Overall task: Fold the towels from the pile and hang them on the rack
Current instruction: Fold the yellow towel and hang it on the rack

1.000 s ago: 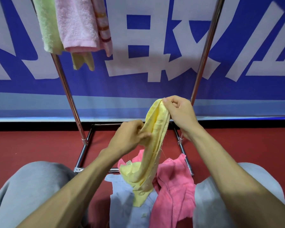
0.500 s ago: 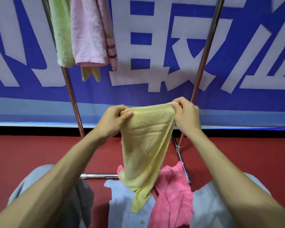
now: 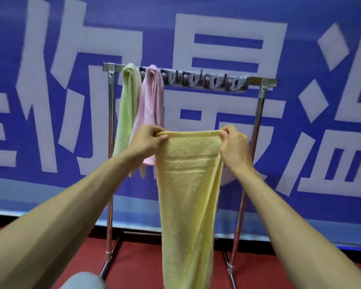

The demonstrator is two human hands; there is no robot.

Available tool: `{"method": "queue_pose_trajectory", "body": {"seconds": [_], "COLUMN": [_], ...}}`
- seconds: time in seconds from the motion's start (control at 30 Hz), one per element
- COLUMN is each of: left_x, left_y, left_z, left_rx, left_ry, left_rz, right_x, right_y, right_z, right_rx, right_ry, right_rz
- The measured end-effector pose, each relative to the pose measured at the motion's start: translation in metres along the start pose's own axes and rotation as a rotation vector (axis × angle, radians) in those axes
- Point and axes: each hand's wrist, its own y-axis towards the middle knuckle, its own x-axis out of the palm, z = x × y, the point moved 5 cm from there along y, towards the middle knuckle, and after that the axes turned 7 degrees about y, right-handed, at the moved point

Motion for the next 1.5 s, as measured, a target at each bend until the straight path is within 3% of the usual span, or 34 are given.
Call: {"method": "queue_pose_trajectory", "body": {"seconds": [0.1, 0.2, 0.3, 0.5, 0.7, 0.83, 1.1, 1.37, 1.5], "left_x": [-0.016, -0.029, -0.045, -0.048, -0.038, -0.038, -0.024, 0.043, 0.088], "left_y": [0.015, 0.021, 0.022, 0.017, 0.017, 0.009, -0.002, -0.014, -0.036], "left_z": [0.023, 0.040, 0.066, 0.093, 0.071, 0.058, 0.027, -0.049, -0.116], "left_rx": [0.036, 0.071, 0.150, 0.232, 0.077, 0.073, 0.097, -0.107, -0.286], "left_ry": [0.055, 0.147, 0.050, -0.116, -0.144, -0.039, -0.184, -0.215, -0.099], "left_rz": [0.024, 0.117, 0.311, 0.496, 0.432, 0.397, 0.426, 0.305, 0.184], "right_x": [-0.018, -0.020, -0.028, -0.036, -0.039, -0.029, 0.005, 0.046, 0.072], "right_y": [0.027, 0.041, 0.052, 0.069, 0.067, 0.051, 0.020, -0.020, -0.068], "right_z": [-0.020, -0.030, -0.038, -0.049, -0.039, -0.025, 0.003, 0.075, 0.132], "right_rx": [0.031, 0.119, 0.141, 0.127, 0.050, -0.046, 0.057, 0.272, 0.440], "right_ry": [0.055, 0.116, 0.227, 0.334, 0.244, 0.083, 0.178, 0.237, 0.241], "right_rz": [0.116, 0.122, 0.189, 0.209, 0.198, 0.184, 0.174, -0.022, -0.096]}}
